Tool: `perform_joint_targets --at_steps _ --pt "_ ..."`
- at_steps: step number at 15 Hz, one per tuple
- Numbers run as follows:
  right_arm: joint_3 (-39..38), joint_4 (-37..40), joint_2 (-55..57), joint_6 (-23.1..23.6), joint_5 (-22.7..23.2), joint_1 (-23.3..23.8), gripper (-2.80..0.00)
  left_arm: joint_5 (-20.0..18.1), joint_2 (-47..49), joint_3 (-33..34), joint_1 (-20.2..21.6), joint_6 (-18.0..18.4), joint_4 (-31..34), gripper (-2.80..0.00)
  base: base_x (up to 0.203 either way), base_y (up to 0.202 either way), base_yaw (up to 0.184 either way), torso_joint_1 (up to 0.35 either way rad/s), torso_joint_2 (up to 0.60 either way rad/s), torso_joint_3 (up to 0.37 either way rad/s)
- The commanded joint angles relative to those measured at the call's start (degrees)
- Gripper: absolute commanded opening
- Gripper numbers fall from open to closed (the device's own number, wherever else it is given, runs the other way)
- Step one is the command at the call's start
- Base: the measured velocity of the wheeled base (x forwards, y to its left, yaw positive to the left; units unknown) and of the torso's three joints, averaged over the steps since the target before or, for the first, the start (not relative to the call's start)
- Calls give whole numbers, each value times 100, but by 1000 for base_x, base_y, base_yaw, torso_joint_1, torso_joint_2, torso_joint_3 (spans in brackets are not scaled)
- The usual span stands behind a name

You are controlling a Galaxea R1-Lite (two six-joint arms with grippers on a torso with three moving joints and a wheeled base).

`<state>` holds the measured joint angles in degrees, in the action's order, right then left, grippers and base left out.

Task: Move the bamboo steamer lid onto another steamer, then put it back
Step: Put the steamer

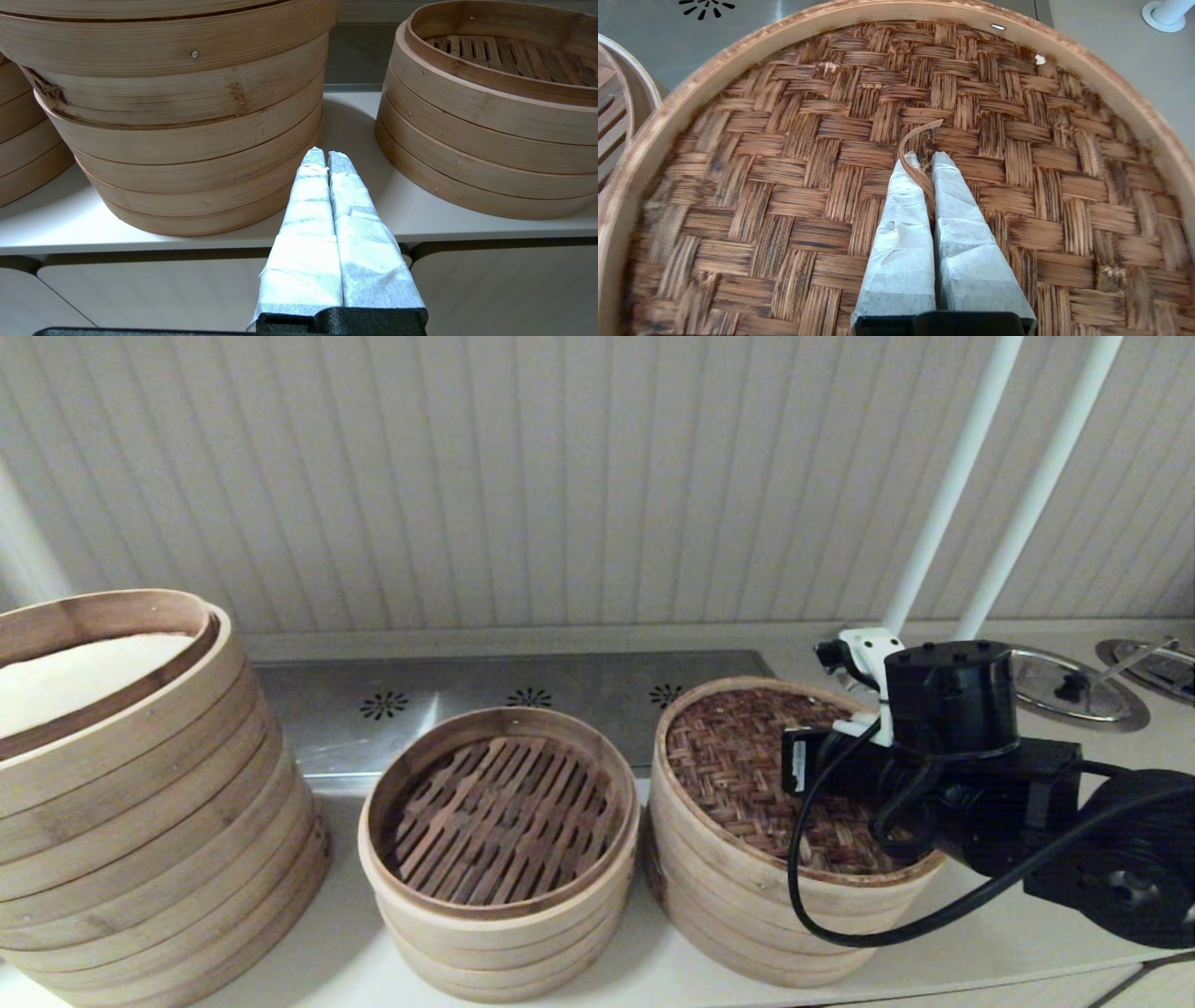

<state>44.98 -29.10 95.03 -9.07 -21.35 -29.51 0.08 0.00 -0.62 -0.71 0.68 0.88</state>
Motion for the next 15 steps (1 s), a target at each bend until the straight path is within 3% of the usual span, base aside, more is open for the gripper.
perform_joint_targets --at_steps 1,5,6,9,14,15 --pt "9 -17 106 -7 7 25 -280 1 9 1 0 2 0 -280 0 0 0 0 0 0" --pt "-7 -26 192 -16 -10 42 -280 1 9 1 0 2 0 -280 0 0 0 0 0 0" --pt "-20 -74 173 -29 -17 42 0 1 9 1 0 2 0 -280 0 0 0 0 0 0" --pt "-159 -636 83 41 -27 26 0 1 9 1 0 2 0 -280 0 0 0 0 0 0" --pt "-176 -600 -557 142 -41 97 0 1 9 1 0 2 0 -280 0 0 0 0 0 0" --pt "-180 -502 -809 195 -44 147 -145 1 9 1 0 2 0 -280 0 0 0 0 0 0"
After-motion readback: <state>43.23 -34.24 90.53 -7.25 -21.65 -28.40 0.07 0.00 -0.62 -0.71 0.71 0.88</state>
